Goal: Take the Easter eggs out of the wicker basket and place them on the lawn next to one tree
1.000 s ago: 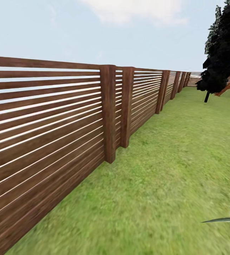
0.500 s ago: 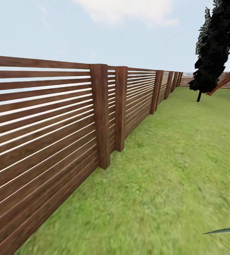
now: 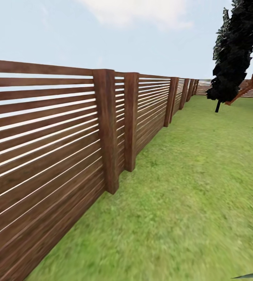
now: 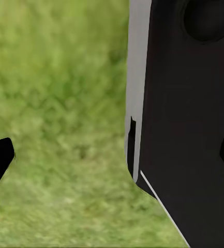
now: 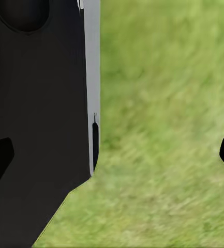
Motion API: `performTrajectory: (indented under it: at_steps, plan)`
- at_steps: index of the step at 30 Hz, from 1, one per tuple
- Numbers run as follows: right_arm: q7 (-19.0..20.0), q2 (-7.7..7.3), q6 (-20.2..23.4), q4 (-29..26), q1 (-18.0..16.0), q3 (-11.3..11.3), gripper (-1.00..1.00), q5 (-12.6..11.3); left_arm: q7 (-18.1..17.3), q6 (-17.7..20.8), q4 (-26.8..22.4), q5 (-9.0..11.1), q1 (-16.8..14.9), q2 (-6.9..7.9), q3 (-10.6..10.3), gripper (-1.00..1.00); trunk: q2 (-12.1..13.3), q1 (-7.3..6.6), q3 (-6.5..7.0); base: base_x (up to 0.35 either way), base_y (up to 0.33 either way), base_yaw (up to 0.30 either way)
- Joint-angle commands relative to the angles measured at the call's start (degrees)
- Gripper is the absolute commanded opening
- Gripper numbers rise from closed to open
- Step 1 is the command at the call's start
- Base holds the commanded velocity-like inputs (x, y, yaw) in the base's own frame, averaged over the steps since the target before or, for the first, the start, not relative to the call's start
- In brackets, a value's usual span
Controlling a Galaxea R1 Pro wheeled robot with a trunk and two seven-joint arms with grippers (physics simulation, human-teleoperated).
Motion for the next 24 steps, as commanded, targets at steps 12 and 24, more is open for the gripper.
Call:
performTrajectory:
  at_steps: [12, 24]
  plan:
    - [-0.1, 0.01, 0.0, 0.1, -0.1, 0.1, 1.0, 0.0, 0.0, 0.1, -0.1, 0.0, 0.0, 0.01, 0.0, 1.0, 0.0, 0.03, -0.31, 0.339, 0.0, -0.25]
    - [-0.1, 0.01, 0.0, 0.1, -0.1, 0.0, 1.0, 0.0, 0.0, 0.1, -0.1, 0.0, 0.0, -0.07, 0.0, 1.0, 0.0, 0.03, -0.33, 0.339, 0.0, -0.018]
